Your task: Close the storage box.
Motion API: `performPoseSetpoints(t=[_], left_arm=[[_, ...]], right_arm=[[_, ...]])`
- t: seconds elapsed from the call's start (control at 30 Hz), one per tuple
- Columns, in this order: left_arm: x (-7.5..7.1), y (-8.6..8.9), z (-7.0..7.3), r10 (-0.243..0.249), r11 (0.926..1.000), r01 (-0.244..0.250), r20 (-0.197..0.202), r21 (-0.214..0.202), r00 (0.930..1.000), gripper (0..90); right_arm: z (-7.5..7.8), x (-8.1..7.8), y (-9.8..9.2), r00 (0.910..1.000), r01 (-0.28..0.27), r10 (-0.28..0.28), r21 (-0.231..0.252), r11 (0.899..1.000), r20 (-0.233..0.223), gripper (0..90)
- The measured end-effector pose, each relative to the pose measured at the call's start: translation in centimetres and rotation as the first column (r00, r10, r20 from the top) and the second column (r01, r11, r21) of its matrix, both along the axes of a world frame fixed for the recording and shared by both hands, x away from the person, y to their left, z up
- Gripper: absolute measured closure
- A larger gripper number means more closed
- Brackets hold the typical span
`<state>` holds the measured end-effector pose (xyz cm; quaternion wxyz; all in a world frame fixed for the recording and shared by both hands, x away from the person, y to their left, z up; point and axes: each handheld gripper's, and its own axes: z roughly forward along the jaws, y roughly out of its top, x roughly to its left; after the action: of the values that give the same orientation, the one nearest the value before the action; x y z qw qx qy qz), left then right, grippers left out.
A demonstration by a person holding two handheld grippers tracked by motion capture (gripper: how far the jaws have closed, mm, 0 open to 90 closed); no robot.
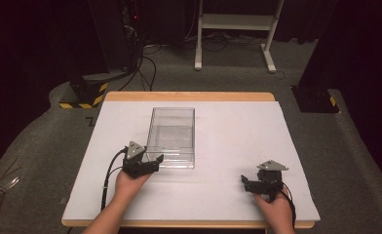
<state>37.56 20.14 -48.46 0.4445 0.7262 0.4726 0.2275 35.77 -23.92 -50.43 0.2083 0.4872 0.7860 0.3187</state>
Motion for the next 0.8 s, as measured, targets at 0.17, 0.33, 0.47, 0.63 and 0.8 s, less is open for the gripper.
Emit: performPoseSetpoints(t=[0.17, 0.33, 0.47, 0.63, 0.8], left_arm=[[-0.3, 0.0, 0.2, -0.010, 0.9999, 0.010, 0.006, -0.007, 0.9999, 21.5], [-0.6, 0.2, 0.4, -0.018, 0.9998, 0.018, 0.002, -0.002, 0.9998, 21.4], [-1.1, 0.5, 0.6, -0.025, 0.9997, 0.025, 0.005, -0.005, 0.9997, 21.5], [-2.1, 1.4, 0.5, -0.041, 0.9991, 0.041, -0.002, -0.004, 0.9991, 21.7], [-3.4, 2.8, -0.2, -0.056, 0.9983, 0.057, -0.025, 0.016, 0.9981, 21.8]], right_arm=[[0.0, 0.0, 0.0, 1.0000, 0.000, 0.000, 0.000, 1.000, 0.000, 11.2], [0.0, 0.0, 0.0, 1.0000, 0.000, 0.000, 0.000, 1.000, 0.000, 11.2], [0.0, 0.0, 0.0, 1.0000, 0.000, 0.000, 0.000, 1.000, 0.000, 11.2], [0.0, 0.0, 0.0, 1.0000, 0.000, 0.000, 0.000, 1.000, 0.001, 11.2], [0.0, 0.0, 0.0, 1.0000, 0.000, 0.000, -0.001, 1.000, 0.001, 11.3]])
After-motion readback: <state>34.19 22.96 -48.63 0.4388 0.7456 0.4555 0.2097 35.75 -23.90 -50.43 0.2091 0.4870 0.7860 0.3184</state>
